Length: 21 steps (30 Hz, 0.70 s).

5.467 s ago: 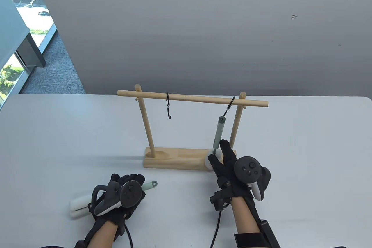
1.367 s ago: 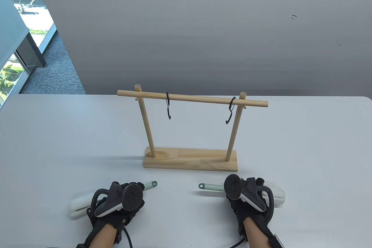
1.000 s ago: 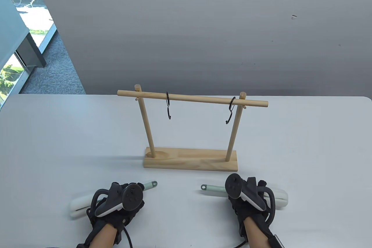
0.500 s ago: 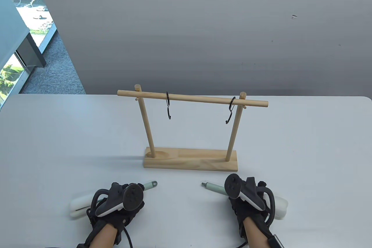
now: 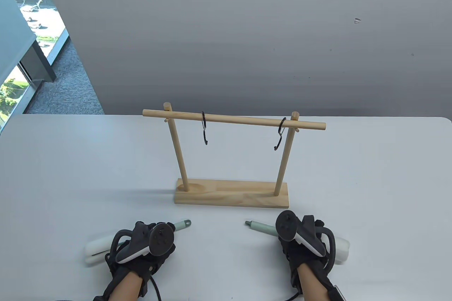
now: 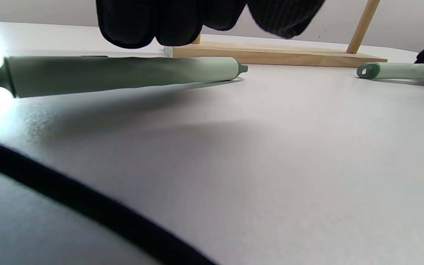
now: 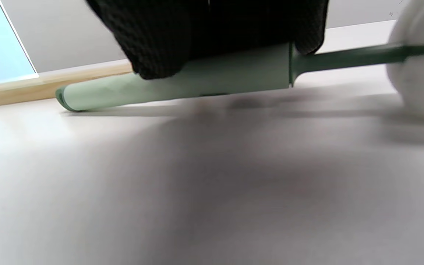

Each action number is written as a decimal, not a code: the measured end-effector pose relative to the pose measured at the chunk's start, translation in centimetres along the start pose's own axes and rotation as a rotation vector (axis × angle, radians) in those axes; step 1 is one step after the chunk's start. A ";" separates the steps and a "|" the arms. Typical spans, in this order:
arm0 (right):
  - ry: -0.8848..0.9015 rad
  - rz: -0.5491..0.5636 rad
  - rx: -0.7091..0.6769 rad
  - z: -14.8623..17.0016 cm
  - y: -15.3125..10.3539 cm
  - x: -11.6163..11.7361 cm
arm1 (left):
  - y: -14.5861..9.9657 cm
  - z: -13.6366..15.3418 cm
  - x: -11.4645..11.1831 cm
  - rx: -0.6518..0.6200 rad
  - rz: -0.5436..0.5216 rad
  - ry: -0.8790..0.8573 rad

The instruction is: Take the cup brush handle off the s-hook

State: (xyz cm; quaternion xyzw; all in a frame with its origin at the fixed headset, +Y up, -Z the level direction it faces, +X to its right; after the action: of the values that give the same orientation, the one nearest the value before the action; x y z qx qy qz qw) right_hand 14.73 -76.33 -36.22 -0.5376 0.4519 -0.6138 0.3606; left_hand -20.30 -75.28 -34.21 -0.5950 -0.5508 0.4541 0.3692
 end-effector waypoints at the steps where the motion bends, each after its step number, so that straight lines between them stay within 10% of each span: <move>1: 0.006 0.010 -0.010 0.0 -0.1 -0.2 | 0.0 0.0 0.0 0.000 0.000 0.001; 21: 0.098 0.145 -0.079 0.1 -1.6 -2.2 | -0.1 0.2 0.2 0.020 -0.027 0.003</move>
State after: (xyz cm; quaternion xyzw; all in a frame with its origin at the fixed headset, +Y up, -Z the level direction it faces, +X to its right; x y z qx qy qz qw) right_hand 15.30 -73.74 -35.44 -0.4867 0.5306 -0.5933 0.3598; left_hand -20.56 -75.12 -34.26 -0.5845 -0.5539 0.4534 0.3821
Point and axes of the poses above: the tracker on the back of each hand, its own z axis roughly to the little-finger side, its own y axis roughly from the wrist to the fingertips, x = y × z, the point moved 5 cm from there along y, roughly from the wrist to the fingertips, and after that the axes turned 7 degrees about -z, right-handed, at the moved point
